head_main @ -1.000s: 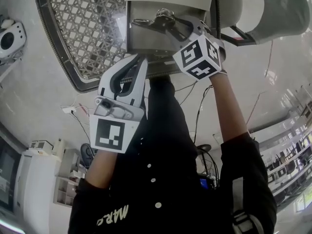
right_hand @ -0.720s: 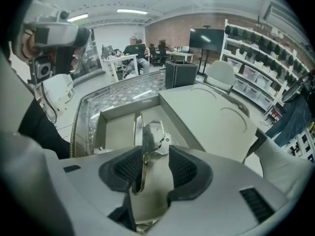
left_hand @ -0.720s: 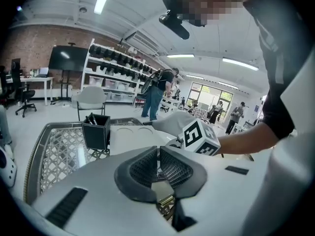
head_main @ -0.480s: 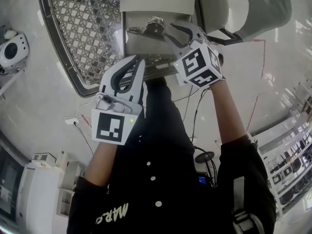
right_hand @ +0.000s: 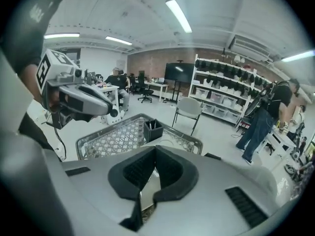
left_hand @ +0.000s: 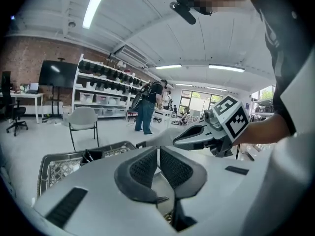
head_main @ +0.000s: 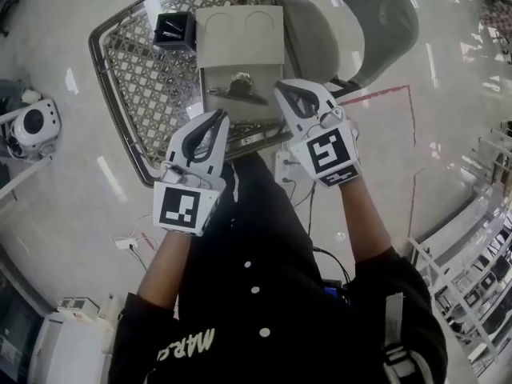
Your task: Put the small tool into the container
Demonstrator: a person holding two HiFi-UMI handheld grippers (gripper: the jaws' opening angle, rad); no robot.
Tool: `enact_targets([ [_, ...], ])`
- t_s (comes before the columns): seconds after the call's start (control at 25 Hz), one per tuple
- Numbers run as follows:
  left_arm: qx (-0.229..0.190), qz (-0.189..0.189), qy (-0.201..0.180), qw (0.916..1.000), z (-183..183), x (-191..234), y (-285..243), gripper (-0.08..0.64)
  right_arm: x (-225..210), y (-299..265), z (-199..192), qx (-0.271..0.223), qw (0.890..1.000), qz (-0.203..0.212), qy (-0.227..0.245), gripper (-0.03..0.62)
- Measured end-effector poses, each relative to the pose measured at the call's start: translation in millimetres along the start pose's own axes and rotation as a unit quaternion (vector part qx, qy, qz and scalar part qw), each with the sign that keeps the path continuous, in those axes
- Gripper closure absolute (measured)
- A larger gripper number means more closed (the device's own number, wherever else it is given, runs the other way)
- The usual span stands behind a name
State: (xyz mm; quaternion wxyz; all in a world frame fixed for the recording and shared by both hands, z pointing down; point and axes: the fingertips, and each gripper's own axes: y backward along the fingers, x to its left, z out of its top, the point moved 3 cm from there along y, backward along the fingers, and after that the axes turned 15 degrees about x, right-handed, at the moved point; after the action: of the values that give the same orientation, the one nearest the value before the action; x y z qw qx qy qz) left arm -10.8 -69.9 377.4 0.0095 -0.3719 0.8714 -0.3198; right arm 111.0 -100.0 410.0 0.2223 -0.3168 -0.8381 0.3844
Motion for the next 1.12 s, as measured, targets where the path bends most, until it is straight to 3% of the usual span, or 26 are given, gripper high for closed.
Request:
enact_targets([
  [0.56, -0.052, 0.002, -0.033, 0.9981, 56.8, 4.8, 57.9, 0.520, -4.0, 114.4, 51.7, -0.123, 0.983, -0.053, -0.125, 0.578],
  [0.76, -0.075, 0.004, -0.040, 0.9964, 76.2, 6.7, 73.9, 0.520, -9.1, 143.9, 57.3, -0.175, 0.968, -0.080, -0.161, 0.578],
  [1.12, -0.107, 0.024, -0.041, 0.9932, 101.2, 11.0, 99.6, 0.520, -15.2, 184.5, 64.4, -0.252, 0.941, -0.142, -0.179, 0.578],
])
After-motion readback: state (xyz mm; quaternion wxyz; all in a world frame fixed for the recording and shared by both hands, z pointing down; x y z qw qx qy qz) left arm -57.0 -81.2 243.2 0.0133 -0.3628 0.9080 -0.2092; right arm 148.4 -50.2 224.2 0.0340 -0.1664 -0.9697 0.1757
